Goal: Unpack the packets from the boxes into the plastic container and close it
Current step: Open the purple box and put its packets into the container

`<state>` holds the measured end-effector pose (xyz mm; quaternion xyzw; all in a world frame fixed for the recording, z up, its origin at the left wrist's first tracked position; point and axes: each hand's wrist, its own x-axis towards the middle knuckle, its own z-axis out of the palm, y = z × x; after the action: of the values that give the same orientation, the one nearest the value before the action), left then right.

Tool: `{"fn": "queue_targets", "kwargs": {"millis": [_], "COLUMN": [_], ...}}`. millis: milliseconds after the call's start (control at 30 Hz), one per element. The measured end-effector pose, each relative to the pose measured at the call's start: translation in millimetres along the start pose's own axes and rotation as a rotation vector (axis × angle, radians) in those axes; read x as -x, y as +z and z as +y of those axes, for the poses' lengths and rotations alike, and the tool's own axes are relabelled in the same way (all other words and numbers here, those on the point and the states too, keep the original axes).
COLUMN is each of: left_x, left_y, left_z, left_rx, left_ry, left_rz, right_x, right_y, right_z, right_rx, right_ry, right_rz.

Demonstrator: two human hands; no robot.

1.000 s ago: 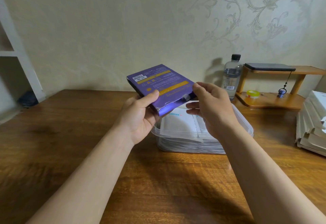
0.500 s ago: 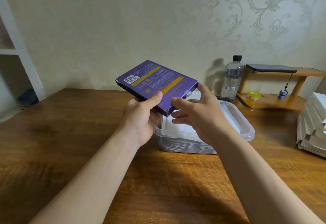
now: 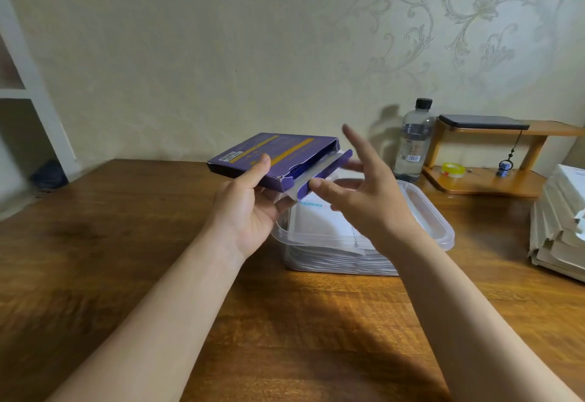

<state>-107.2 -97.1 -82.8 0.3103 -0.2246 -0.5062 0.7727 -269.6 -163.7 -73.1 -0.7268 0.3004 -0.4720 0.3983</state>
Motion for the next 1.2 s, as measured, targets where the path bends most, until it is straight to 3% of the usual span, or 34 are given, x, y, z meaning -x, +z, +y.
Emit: {"fn": "queue_targets", "kwargs": {"millis": [67,133,333,500,767,1033,1200], "left_x": [0.0,1.4,6.2,6.4,5.5,-2.0,7.1], "left_y": [-1.6,-1.2,4.7,4.3,2.3,-5.5,1.7], "left_z": [2.1,3.5,3.9,3.9,5.2,6.1,8.5], "left_rx": [0.045,0.082,0.004,0.013,0.044,0.150,0.131], "left_ry": [-0.024,-0.044,-0.084,-0.102,-0.102,-0.127,-0.132], "left_rz": [-0.040,-0.035,-0.011,-0.005,0.013,-0.104,-0.104], "right_x": [0.9,0.4,-2.9,-1.3,0.4,6.6,9.4], "right_y": [-1.4,-0.5,-3.8,-0.8,3.1,12.4,11.4], "right_z": [3.8,8.6,15.0,14.7,16.5,9.5,5.0], "right_rx": [0.288,0.429,0.664,0.796,0.862,0.808,0.728], "right_ry": [-0.151,-0.229,-0.454,-0.546,-0.520,-0.566,-0.371], "right_rz": [0.037,0.094,0.328,0.353,0.206,0.118,-0.171]}}
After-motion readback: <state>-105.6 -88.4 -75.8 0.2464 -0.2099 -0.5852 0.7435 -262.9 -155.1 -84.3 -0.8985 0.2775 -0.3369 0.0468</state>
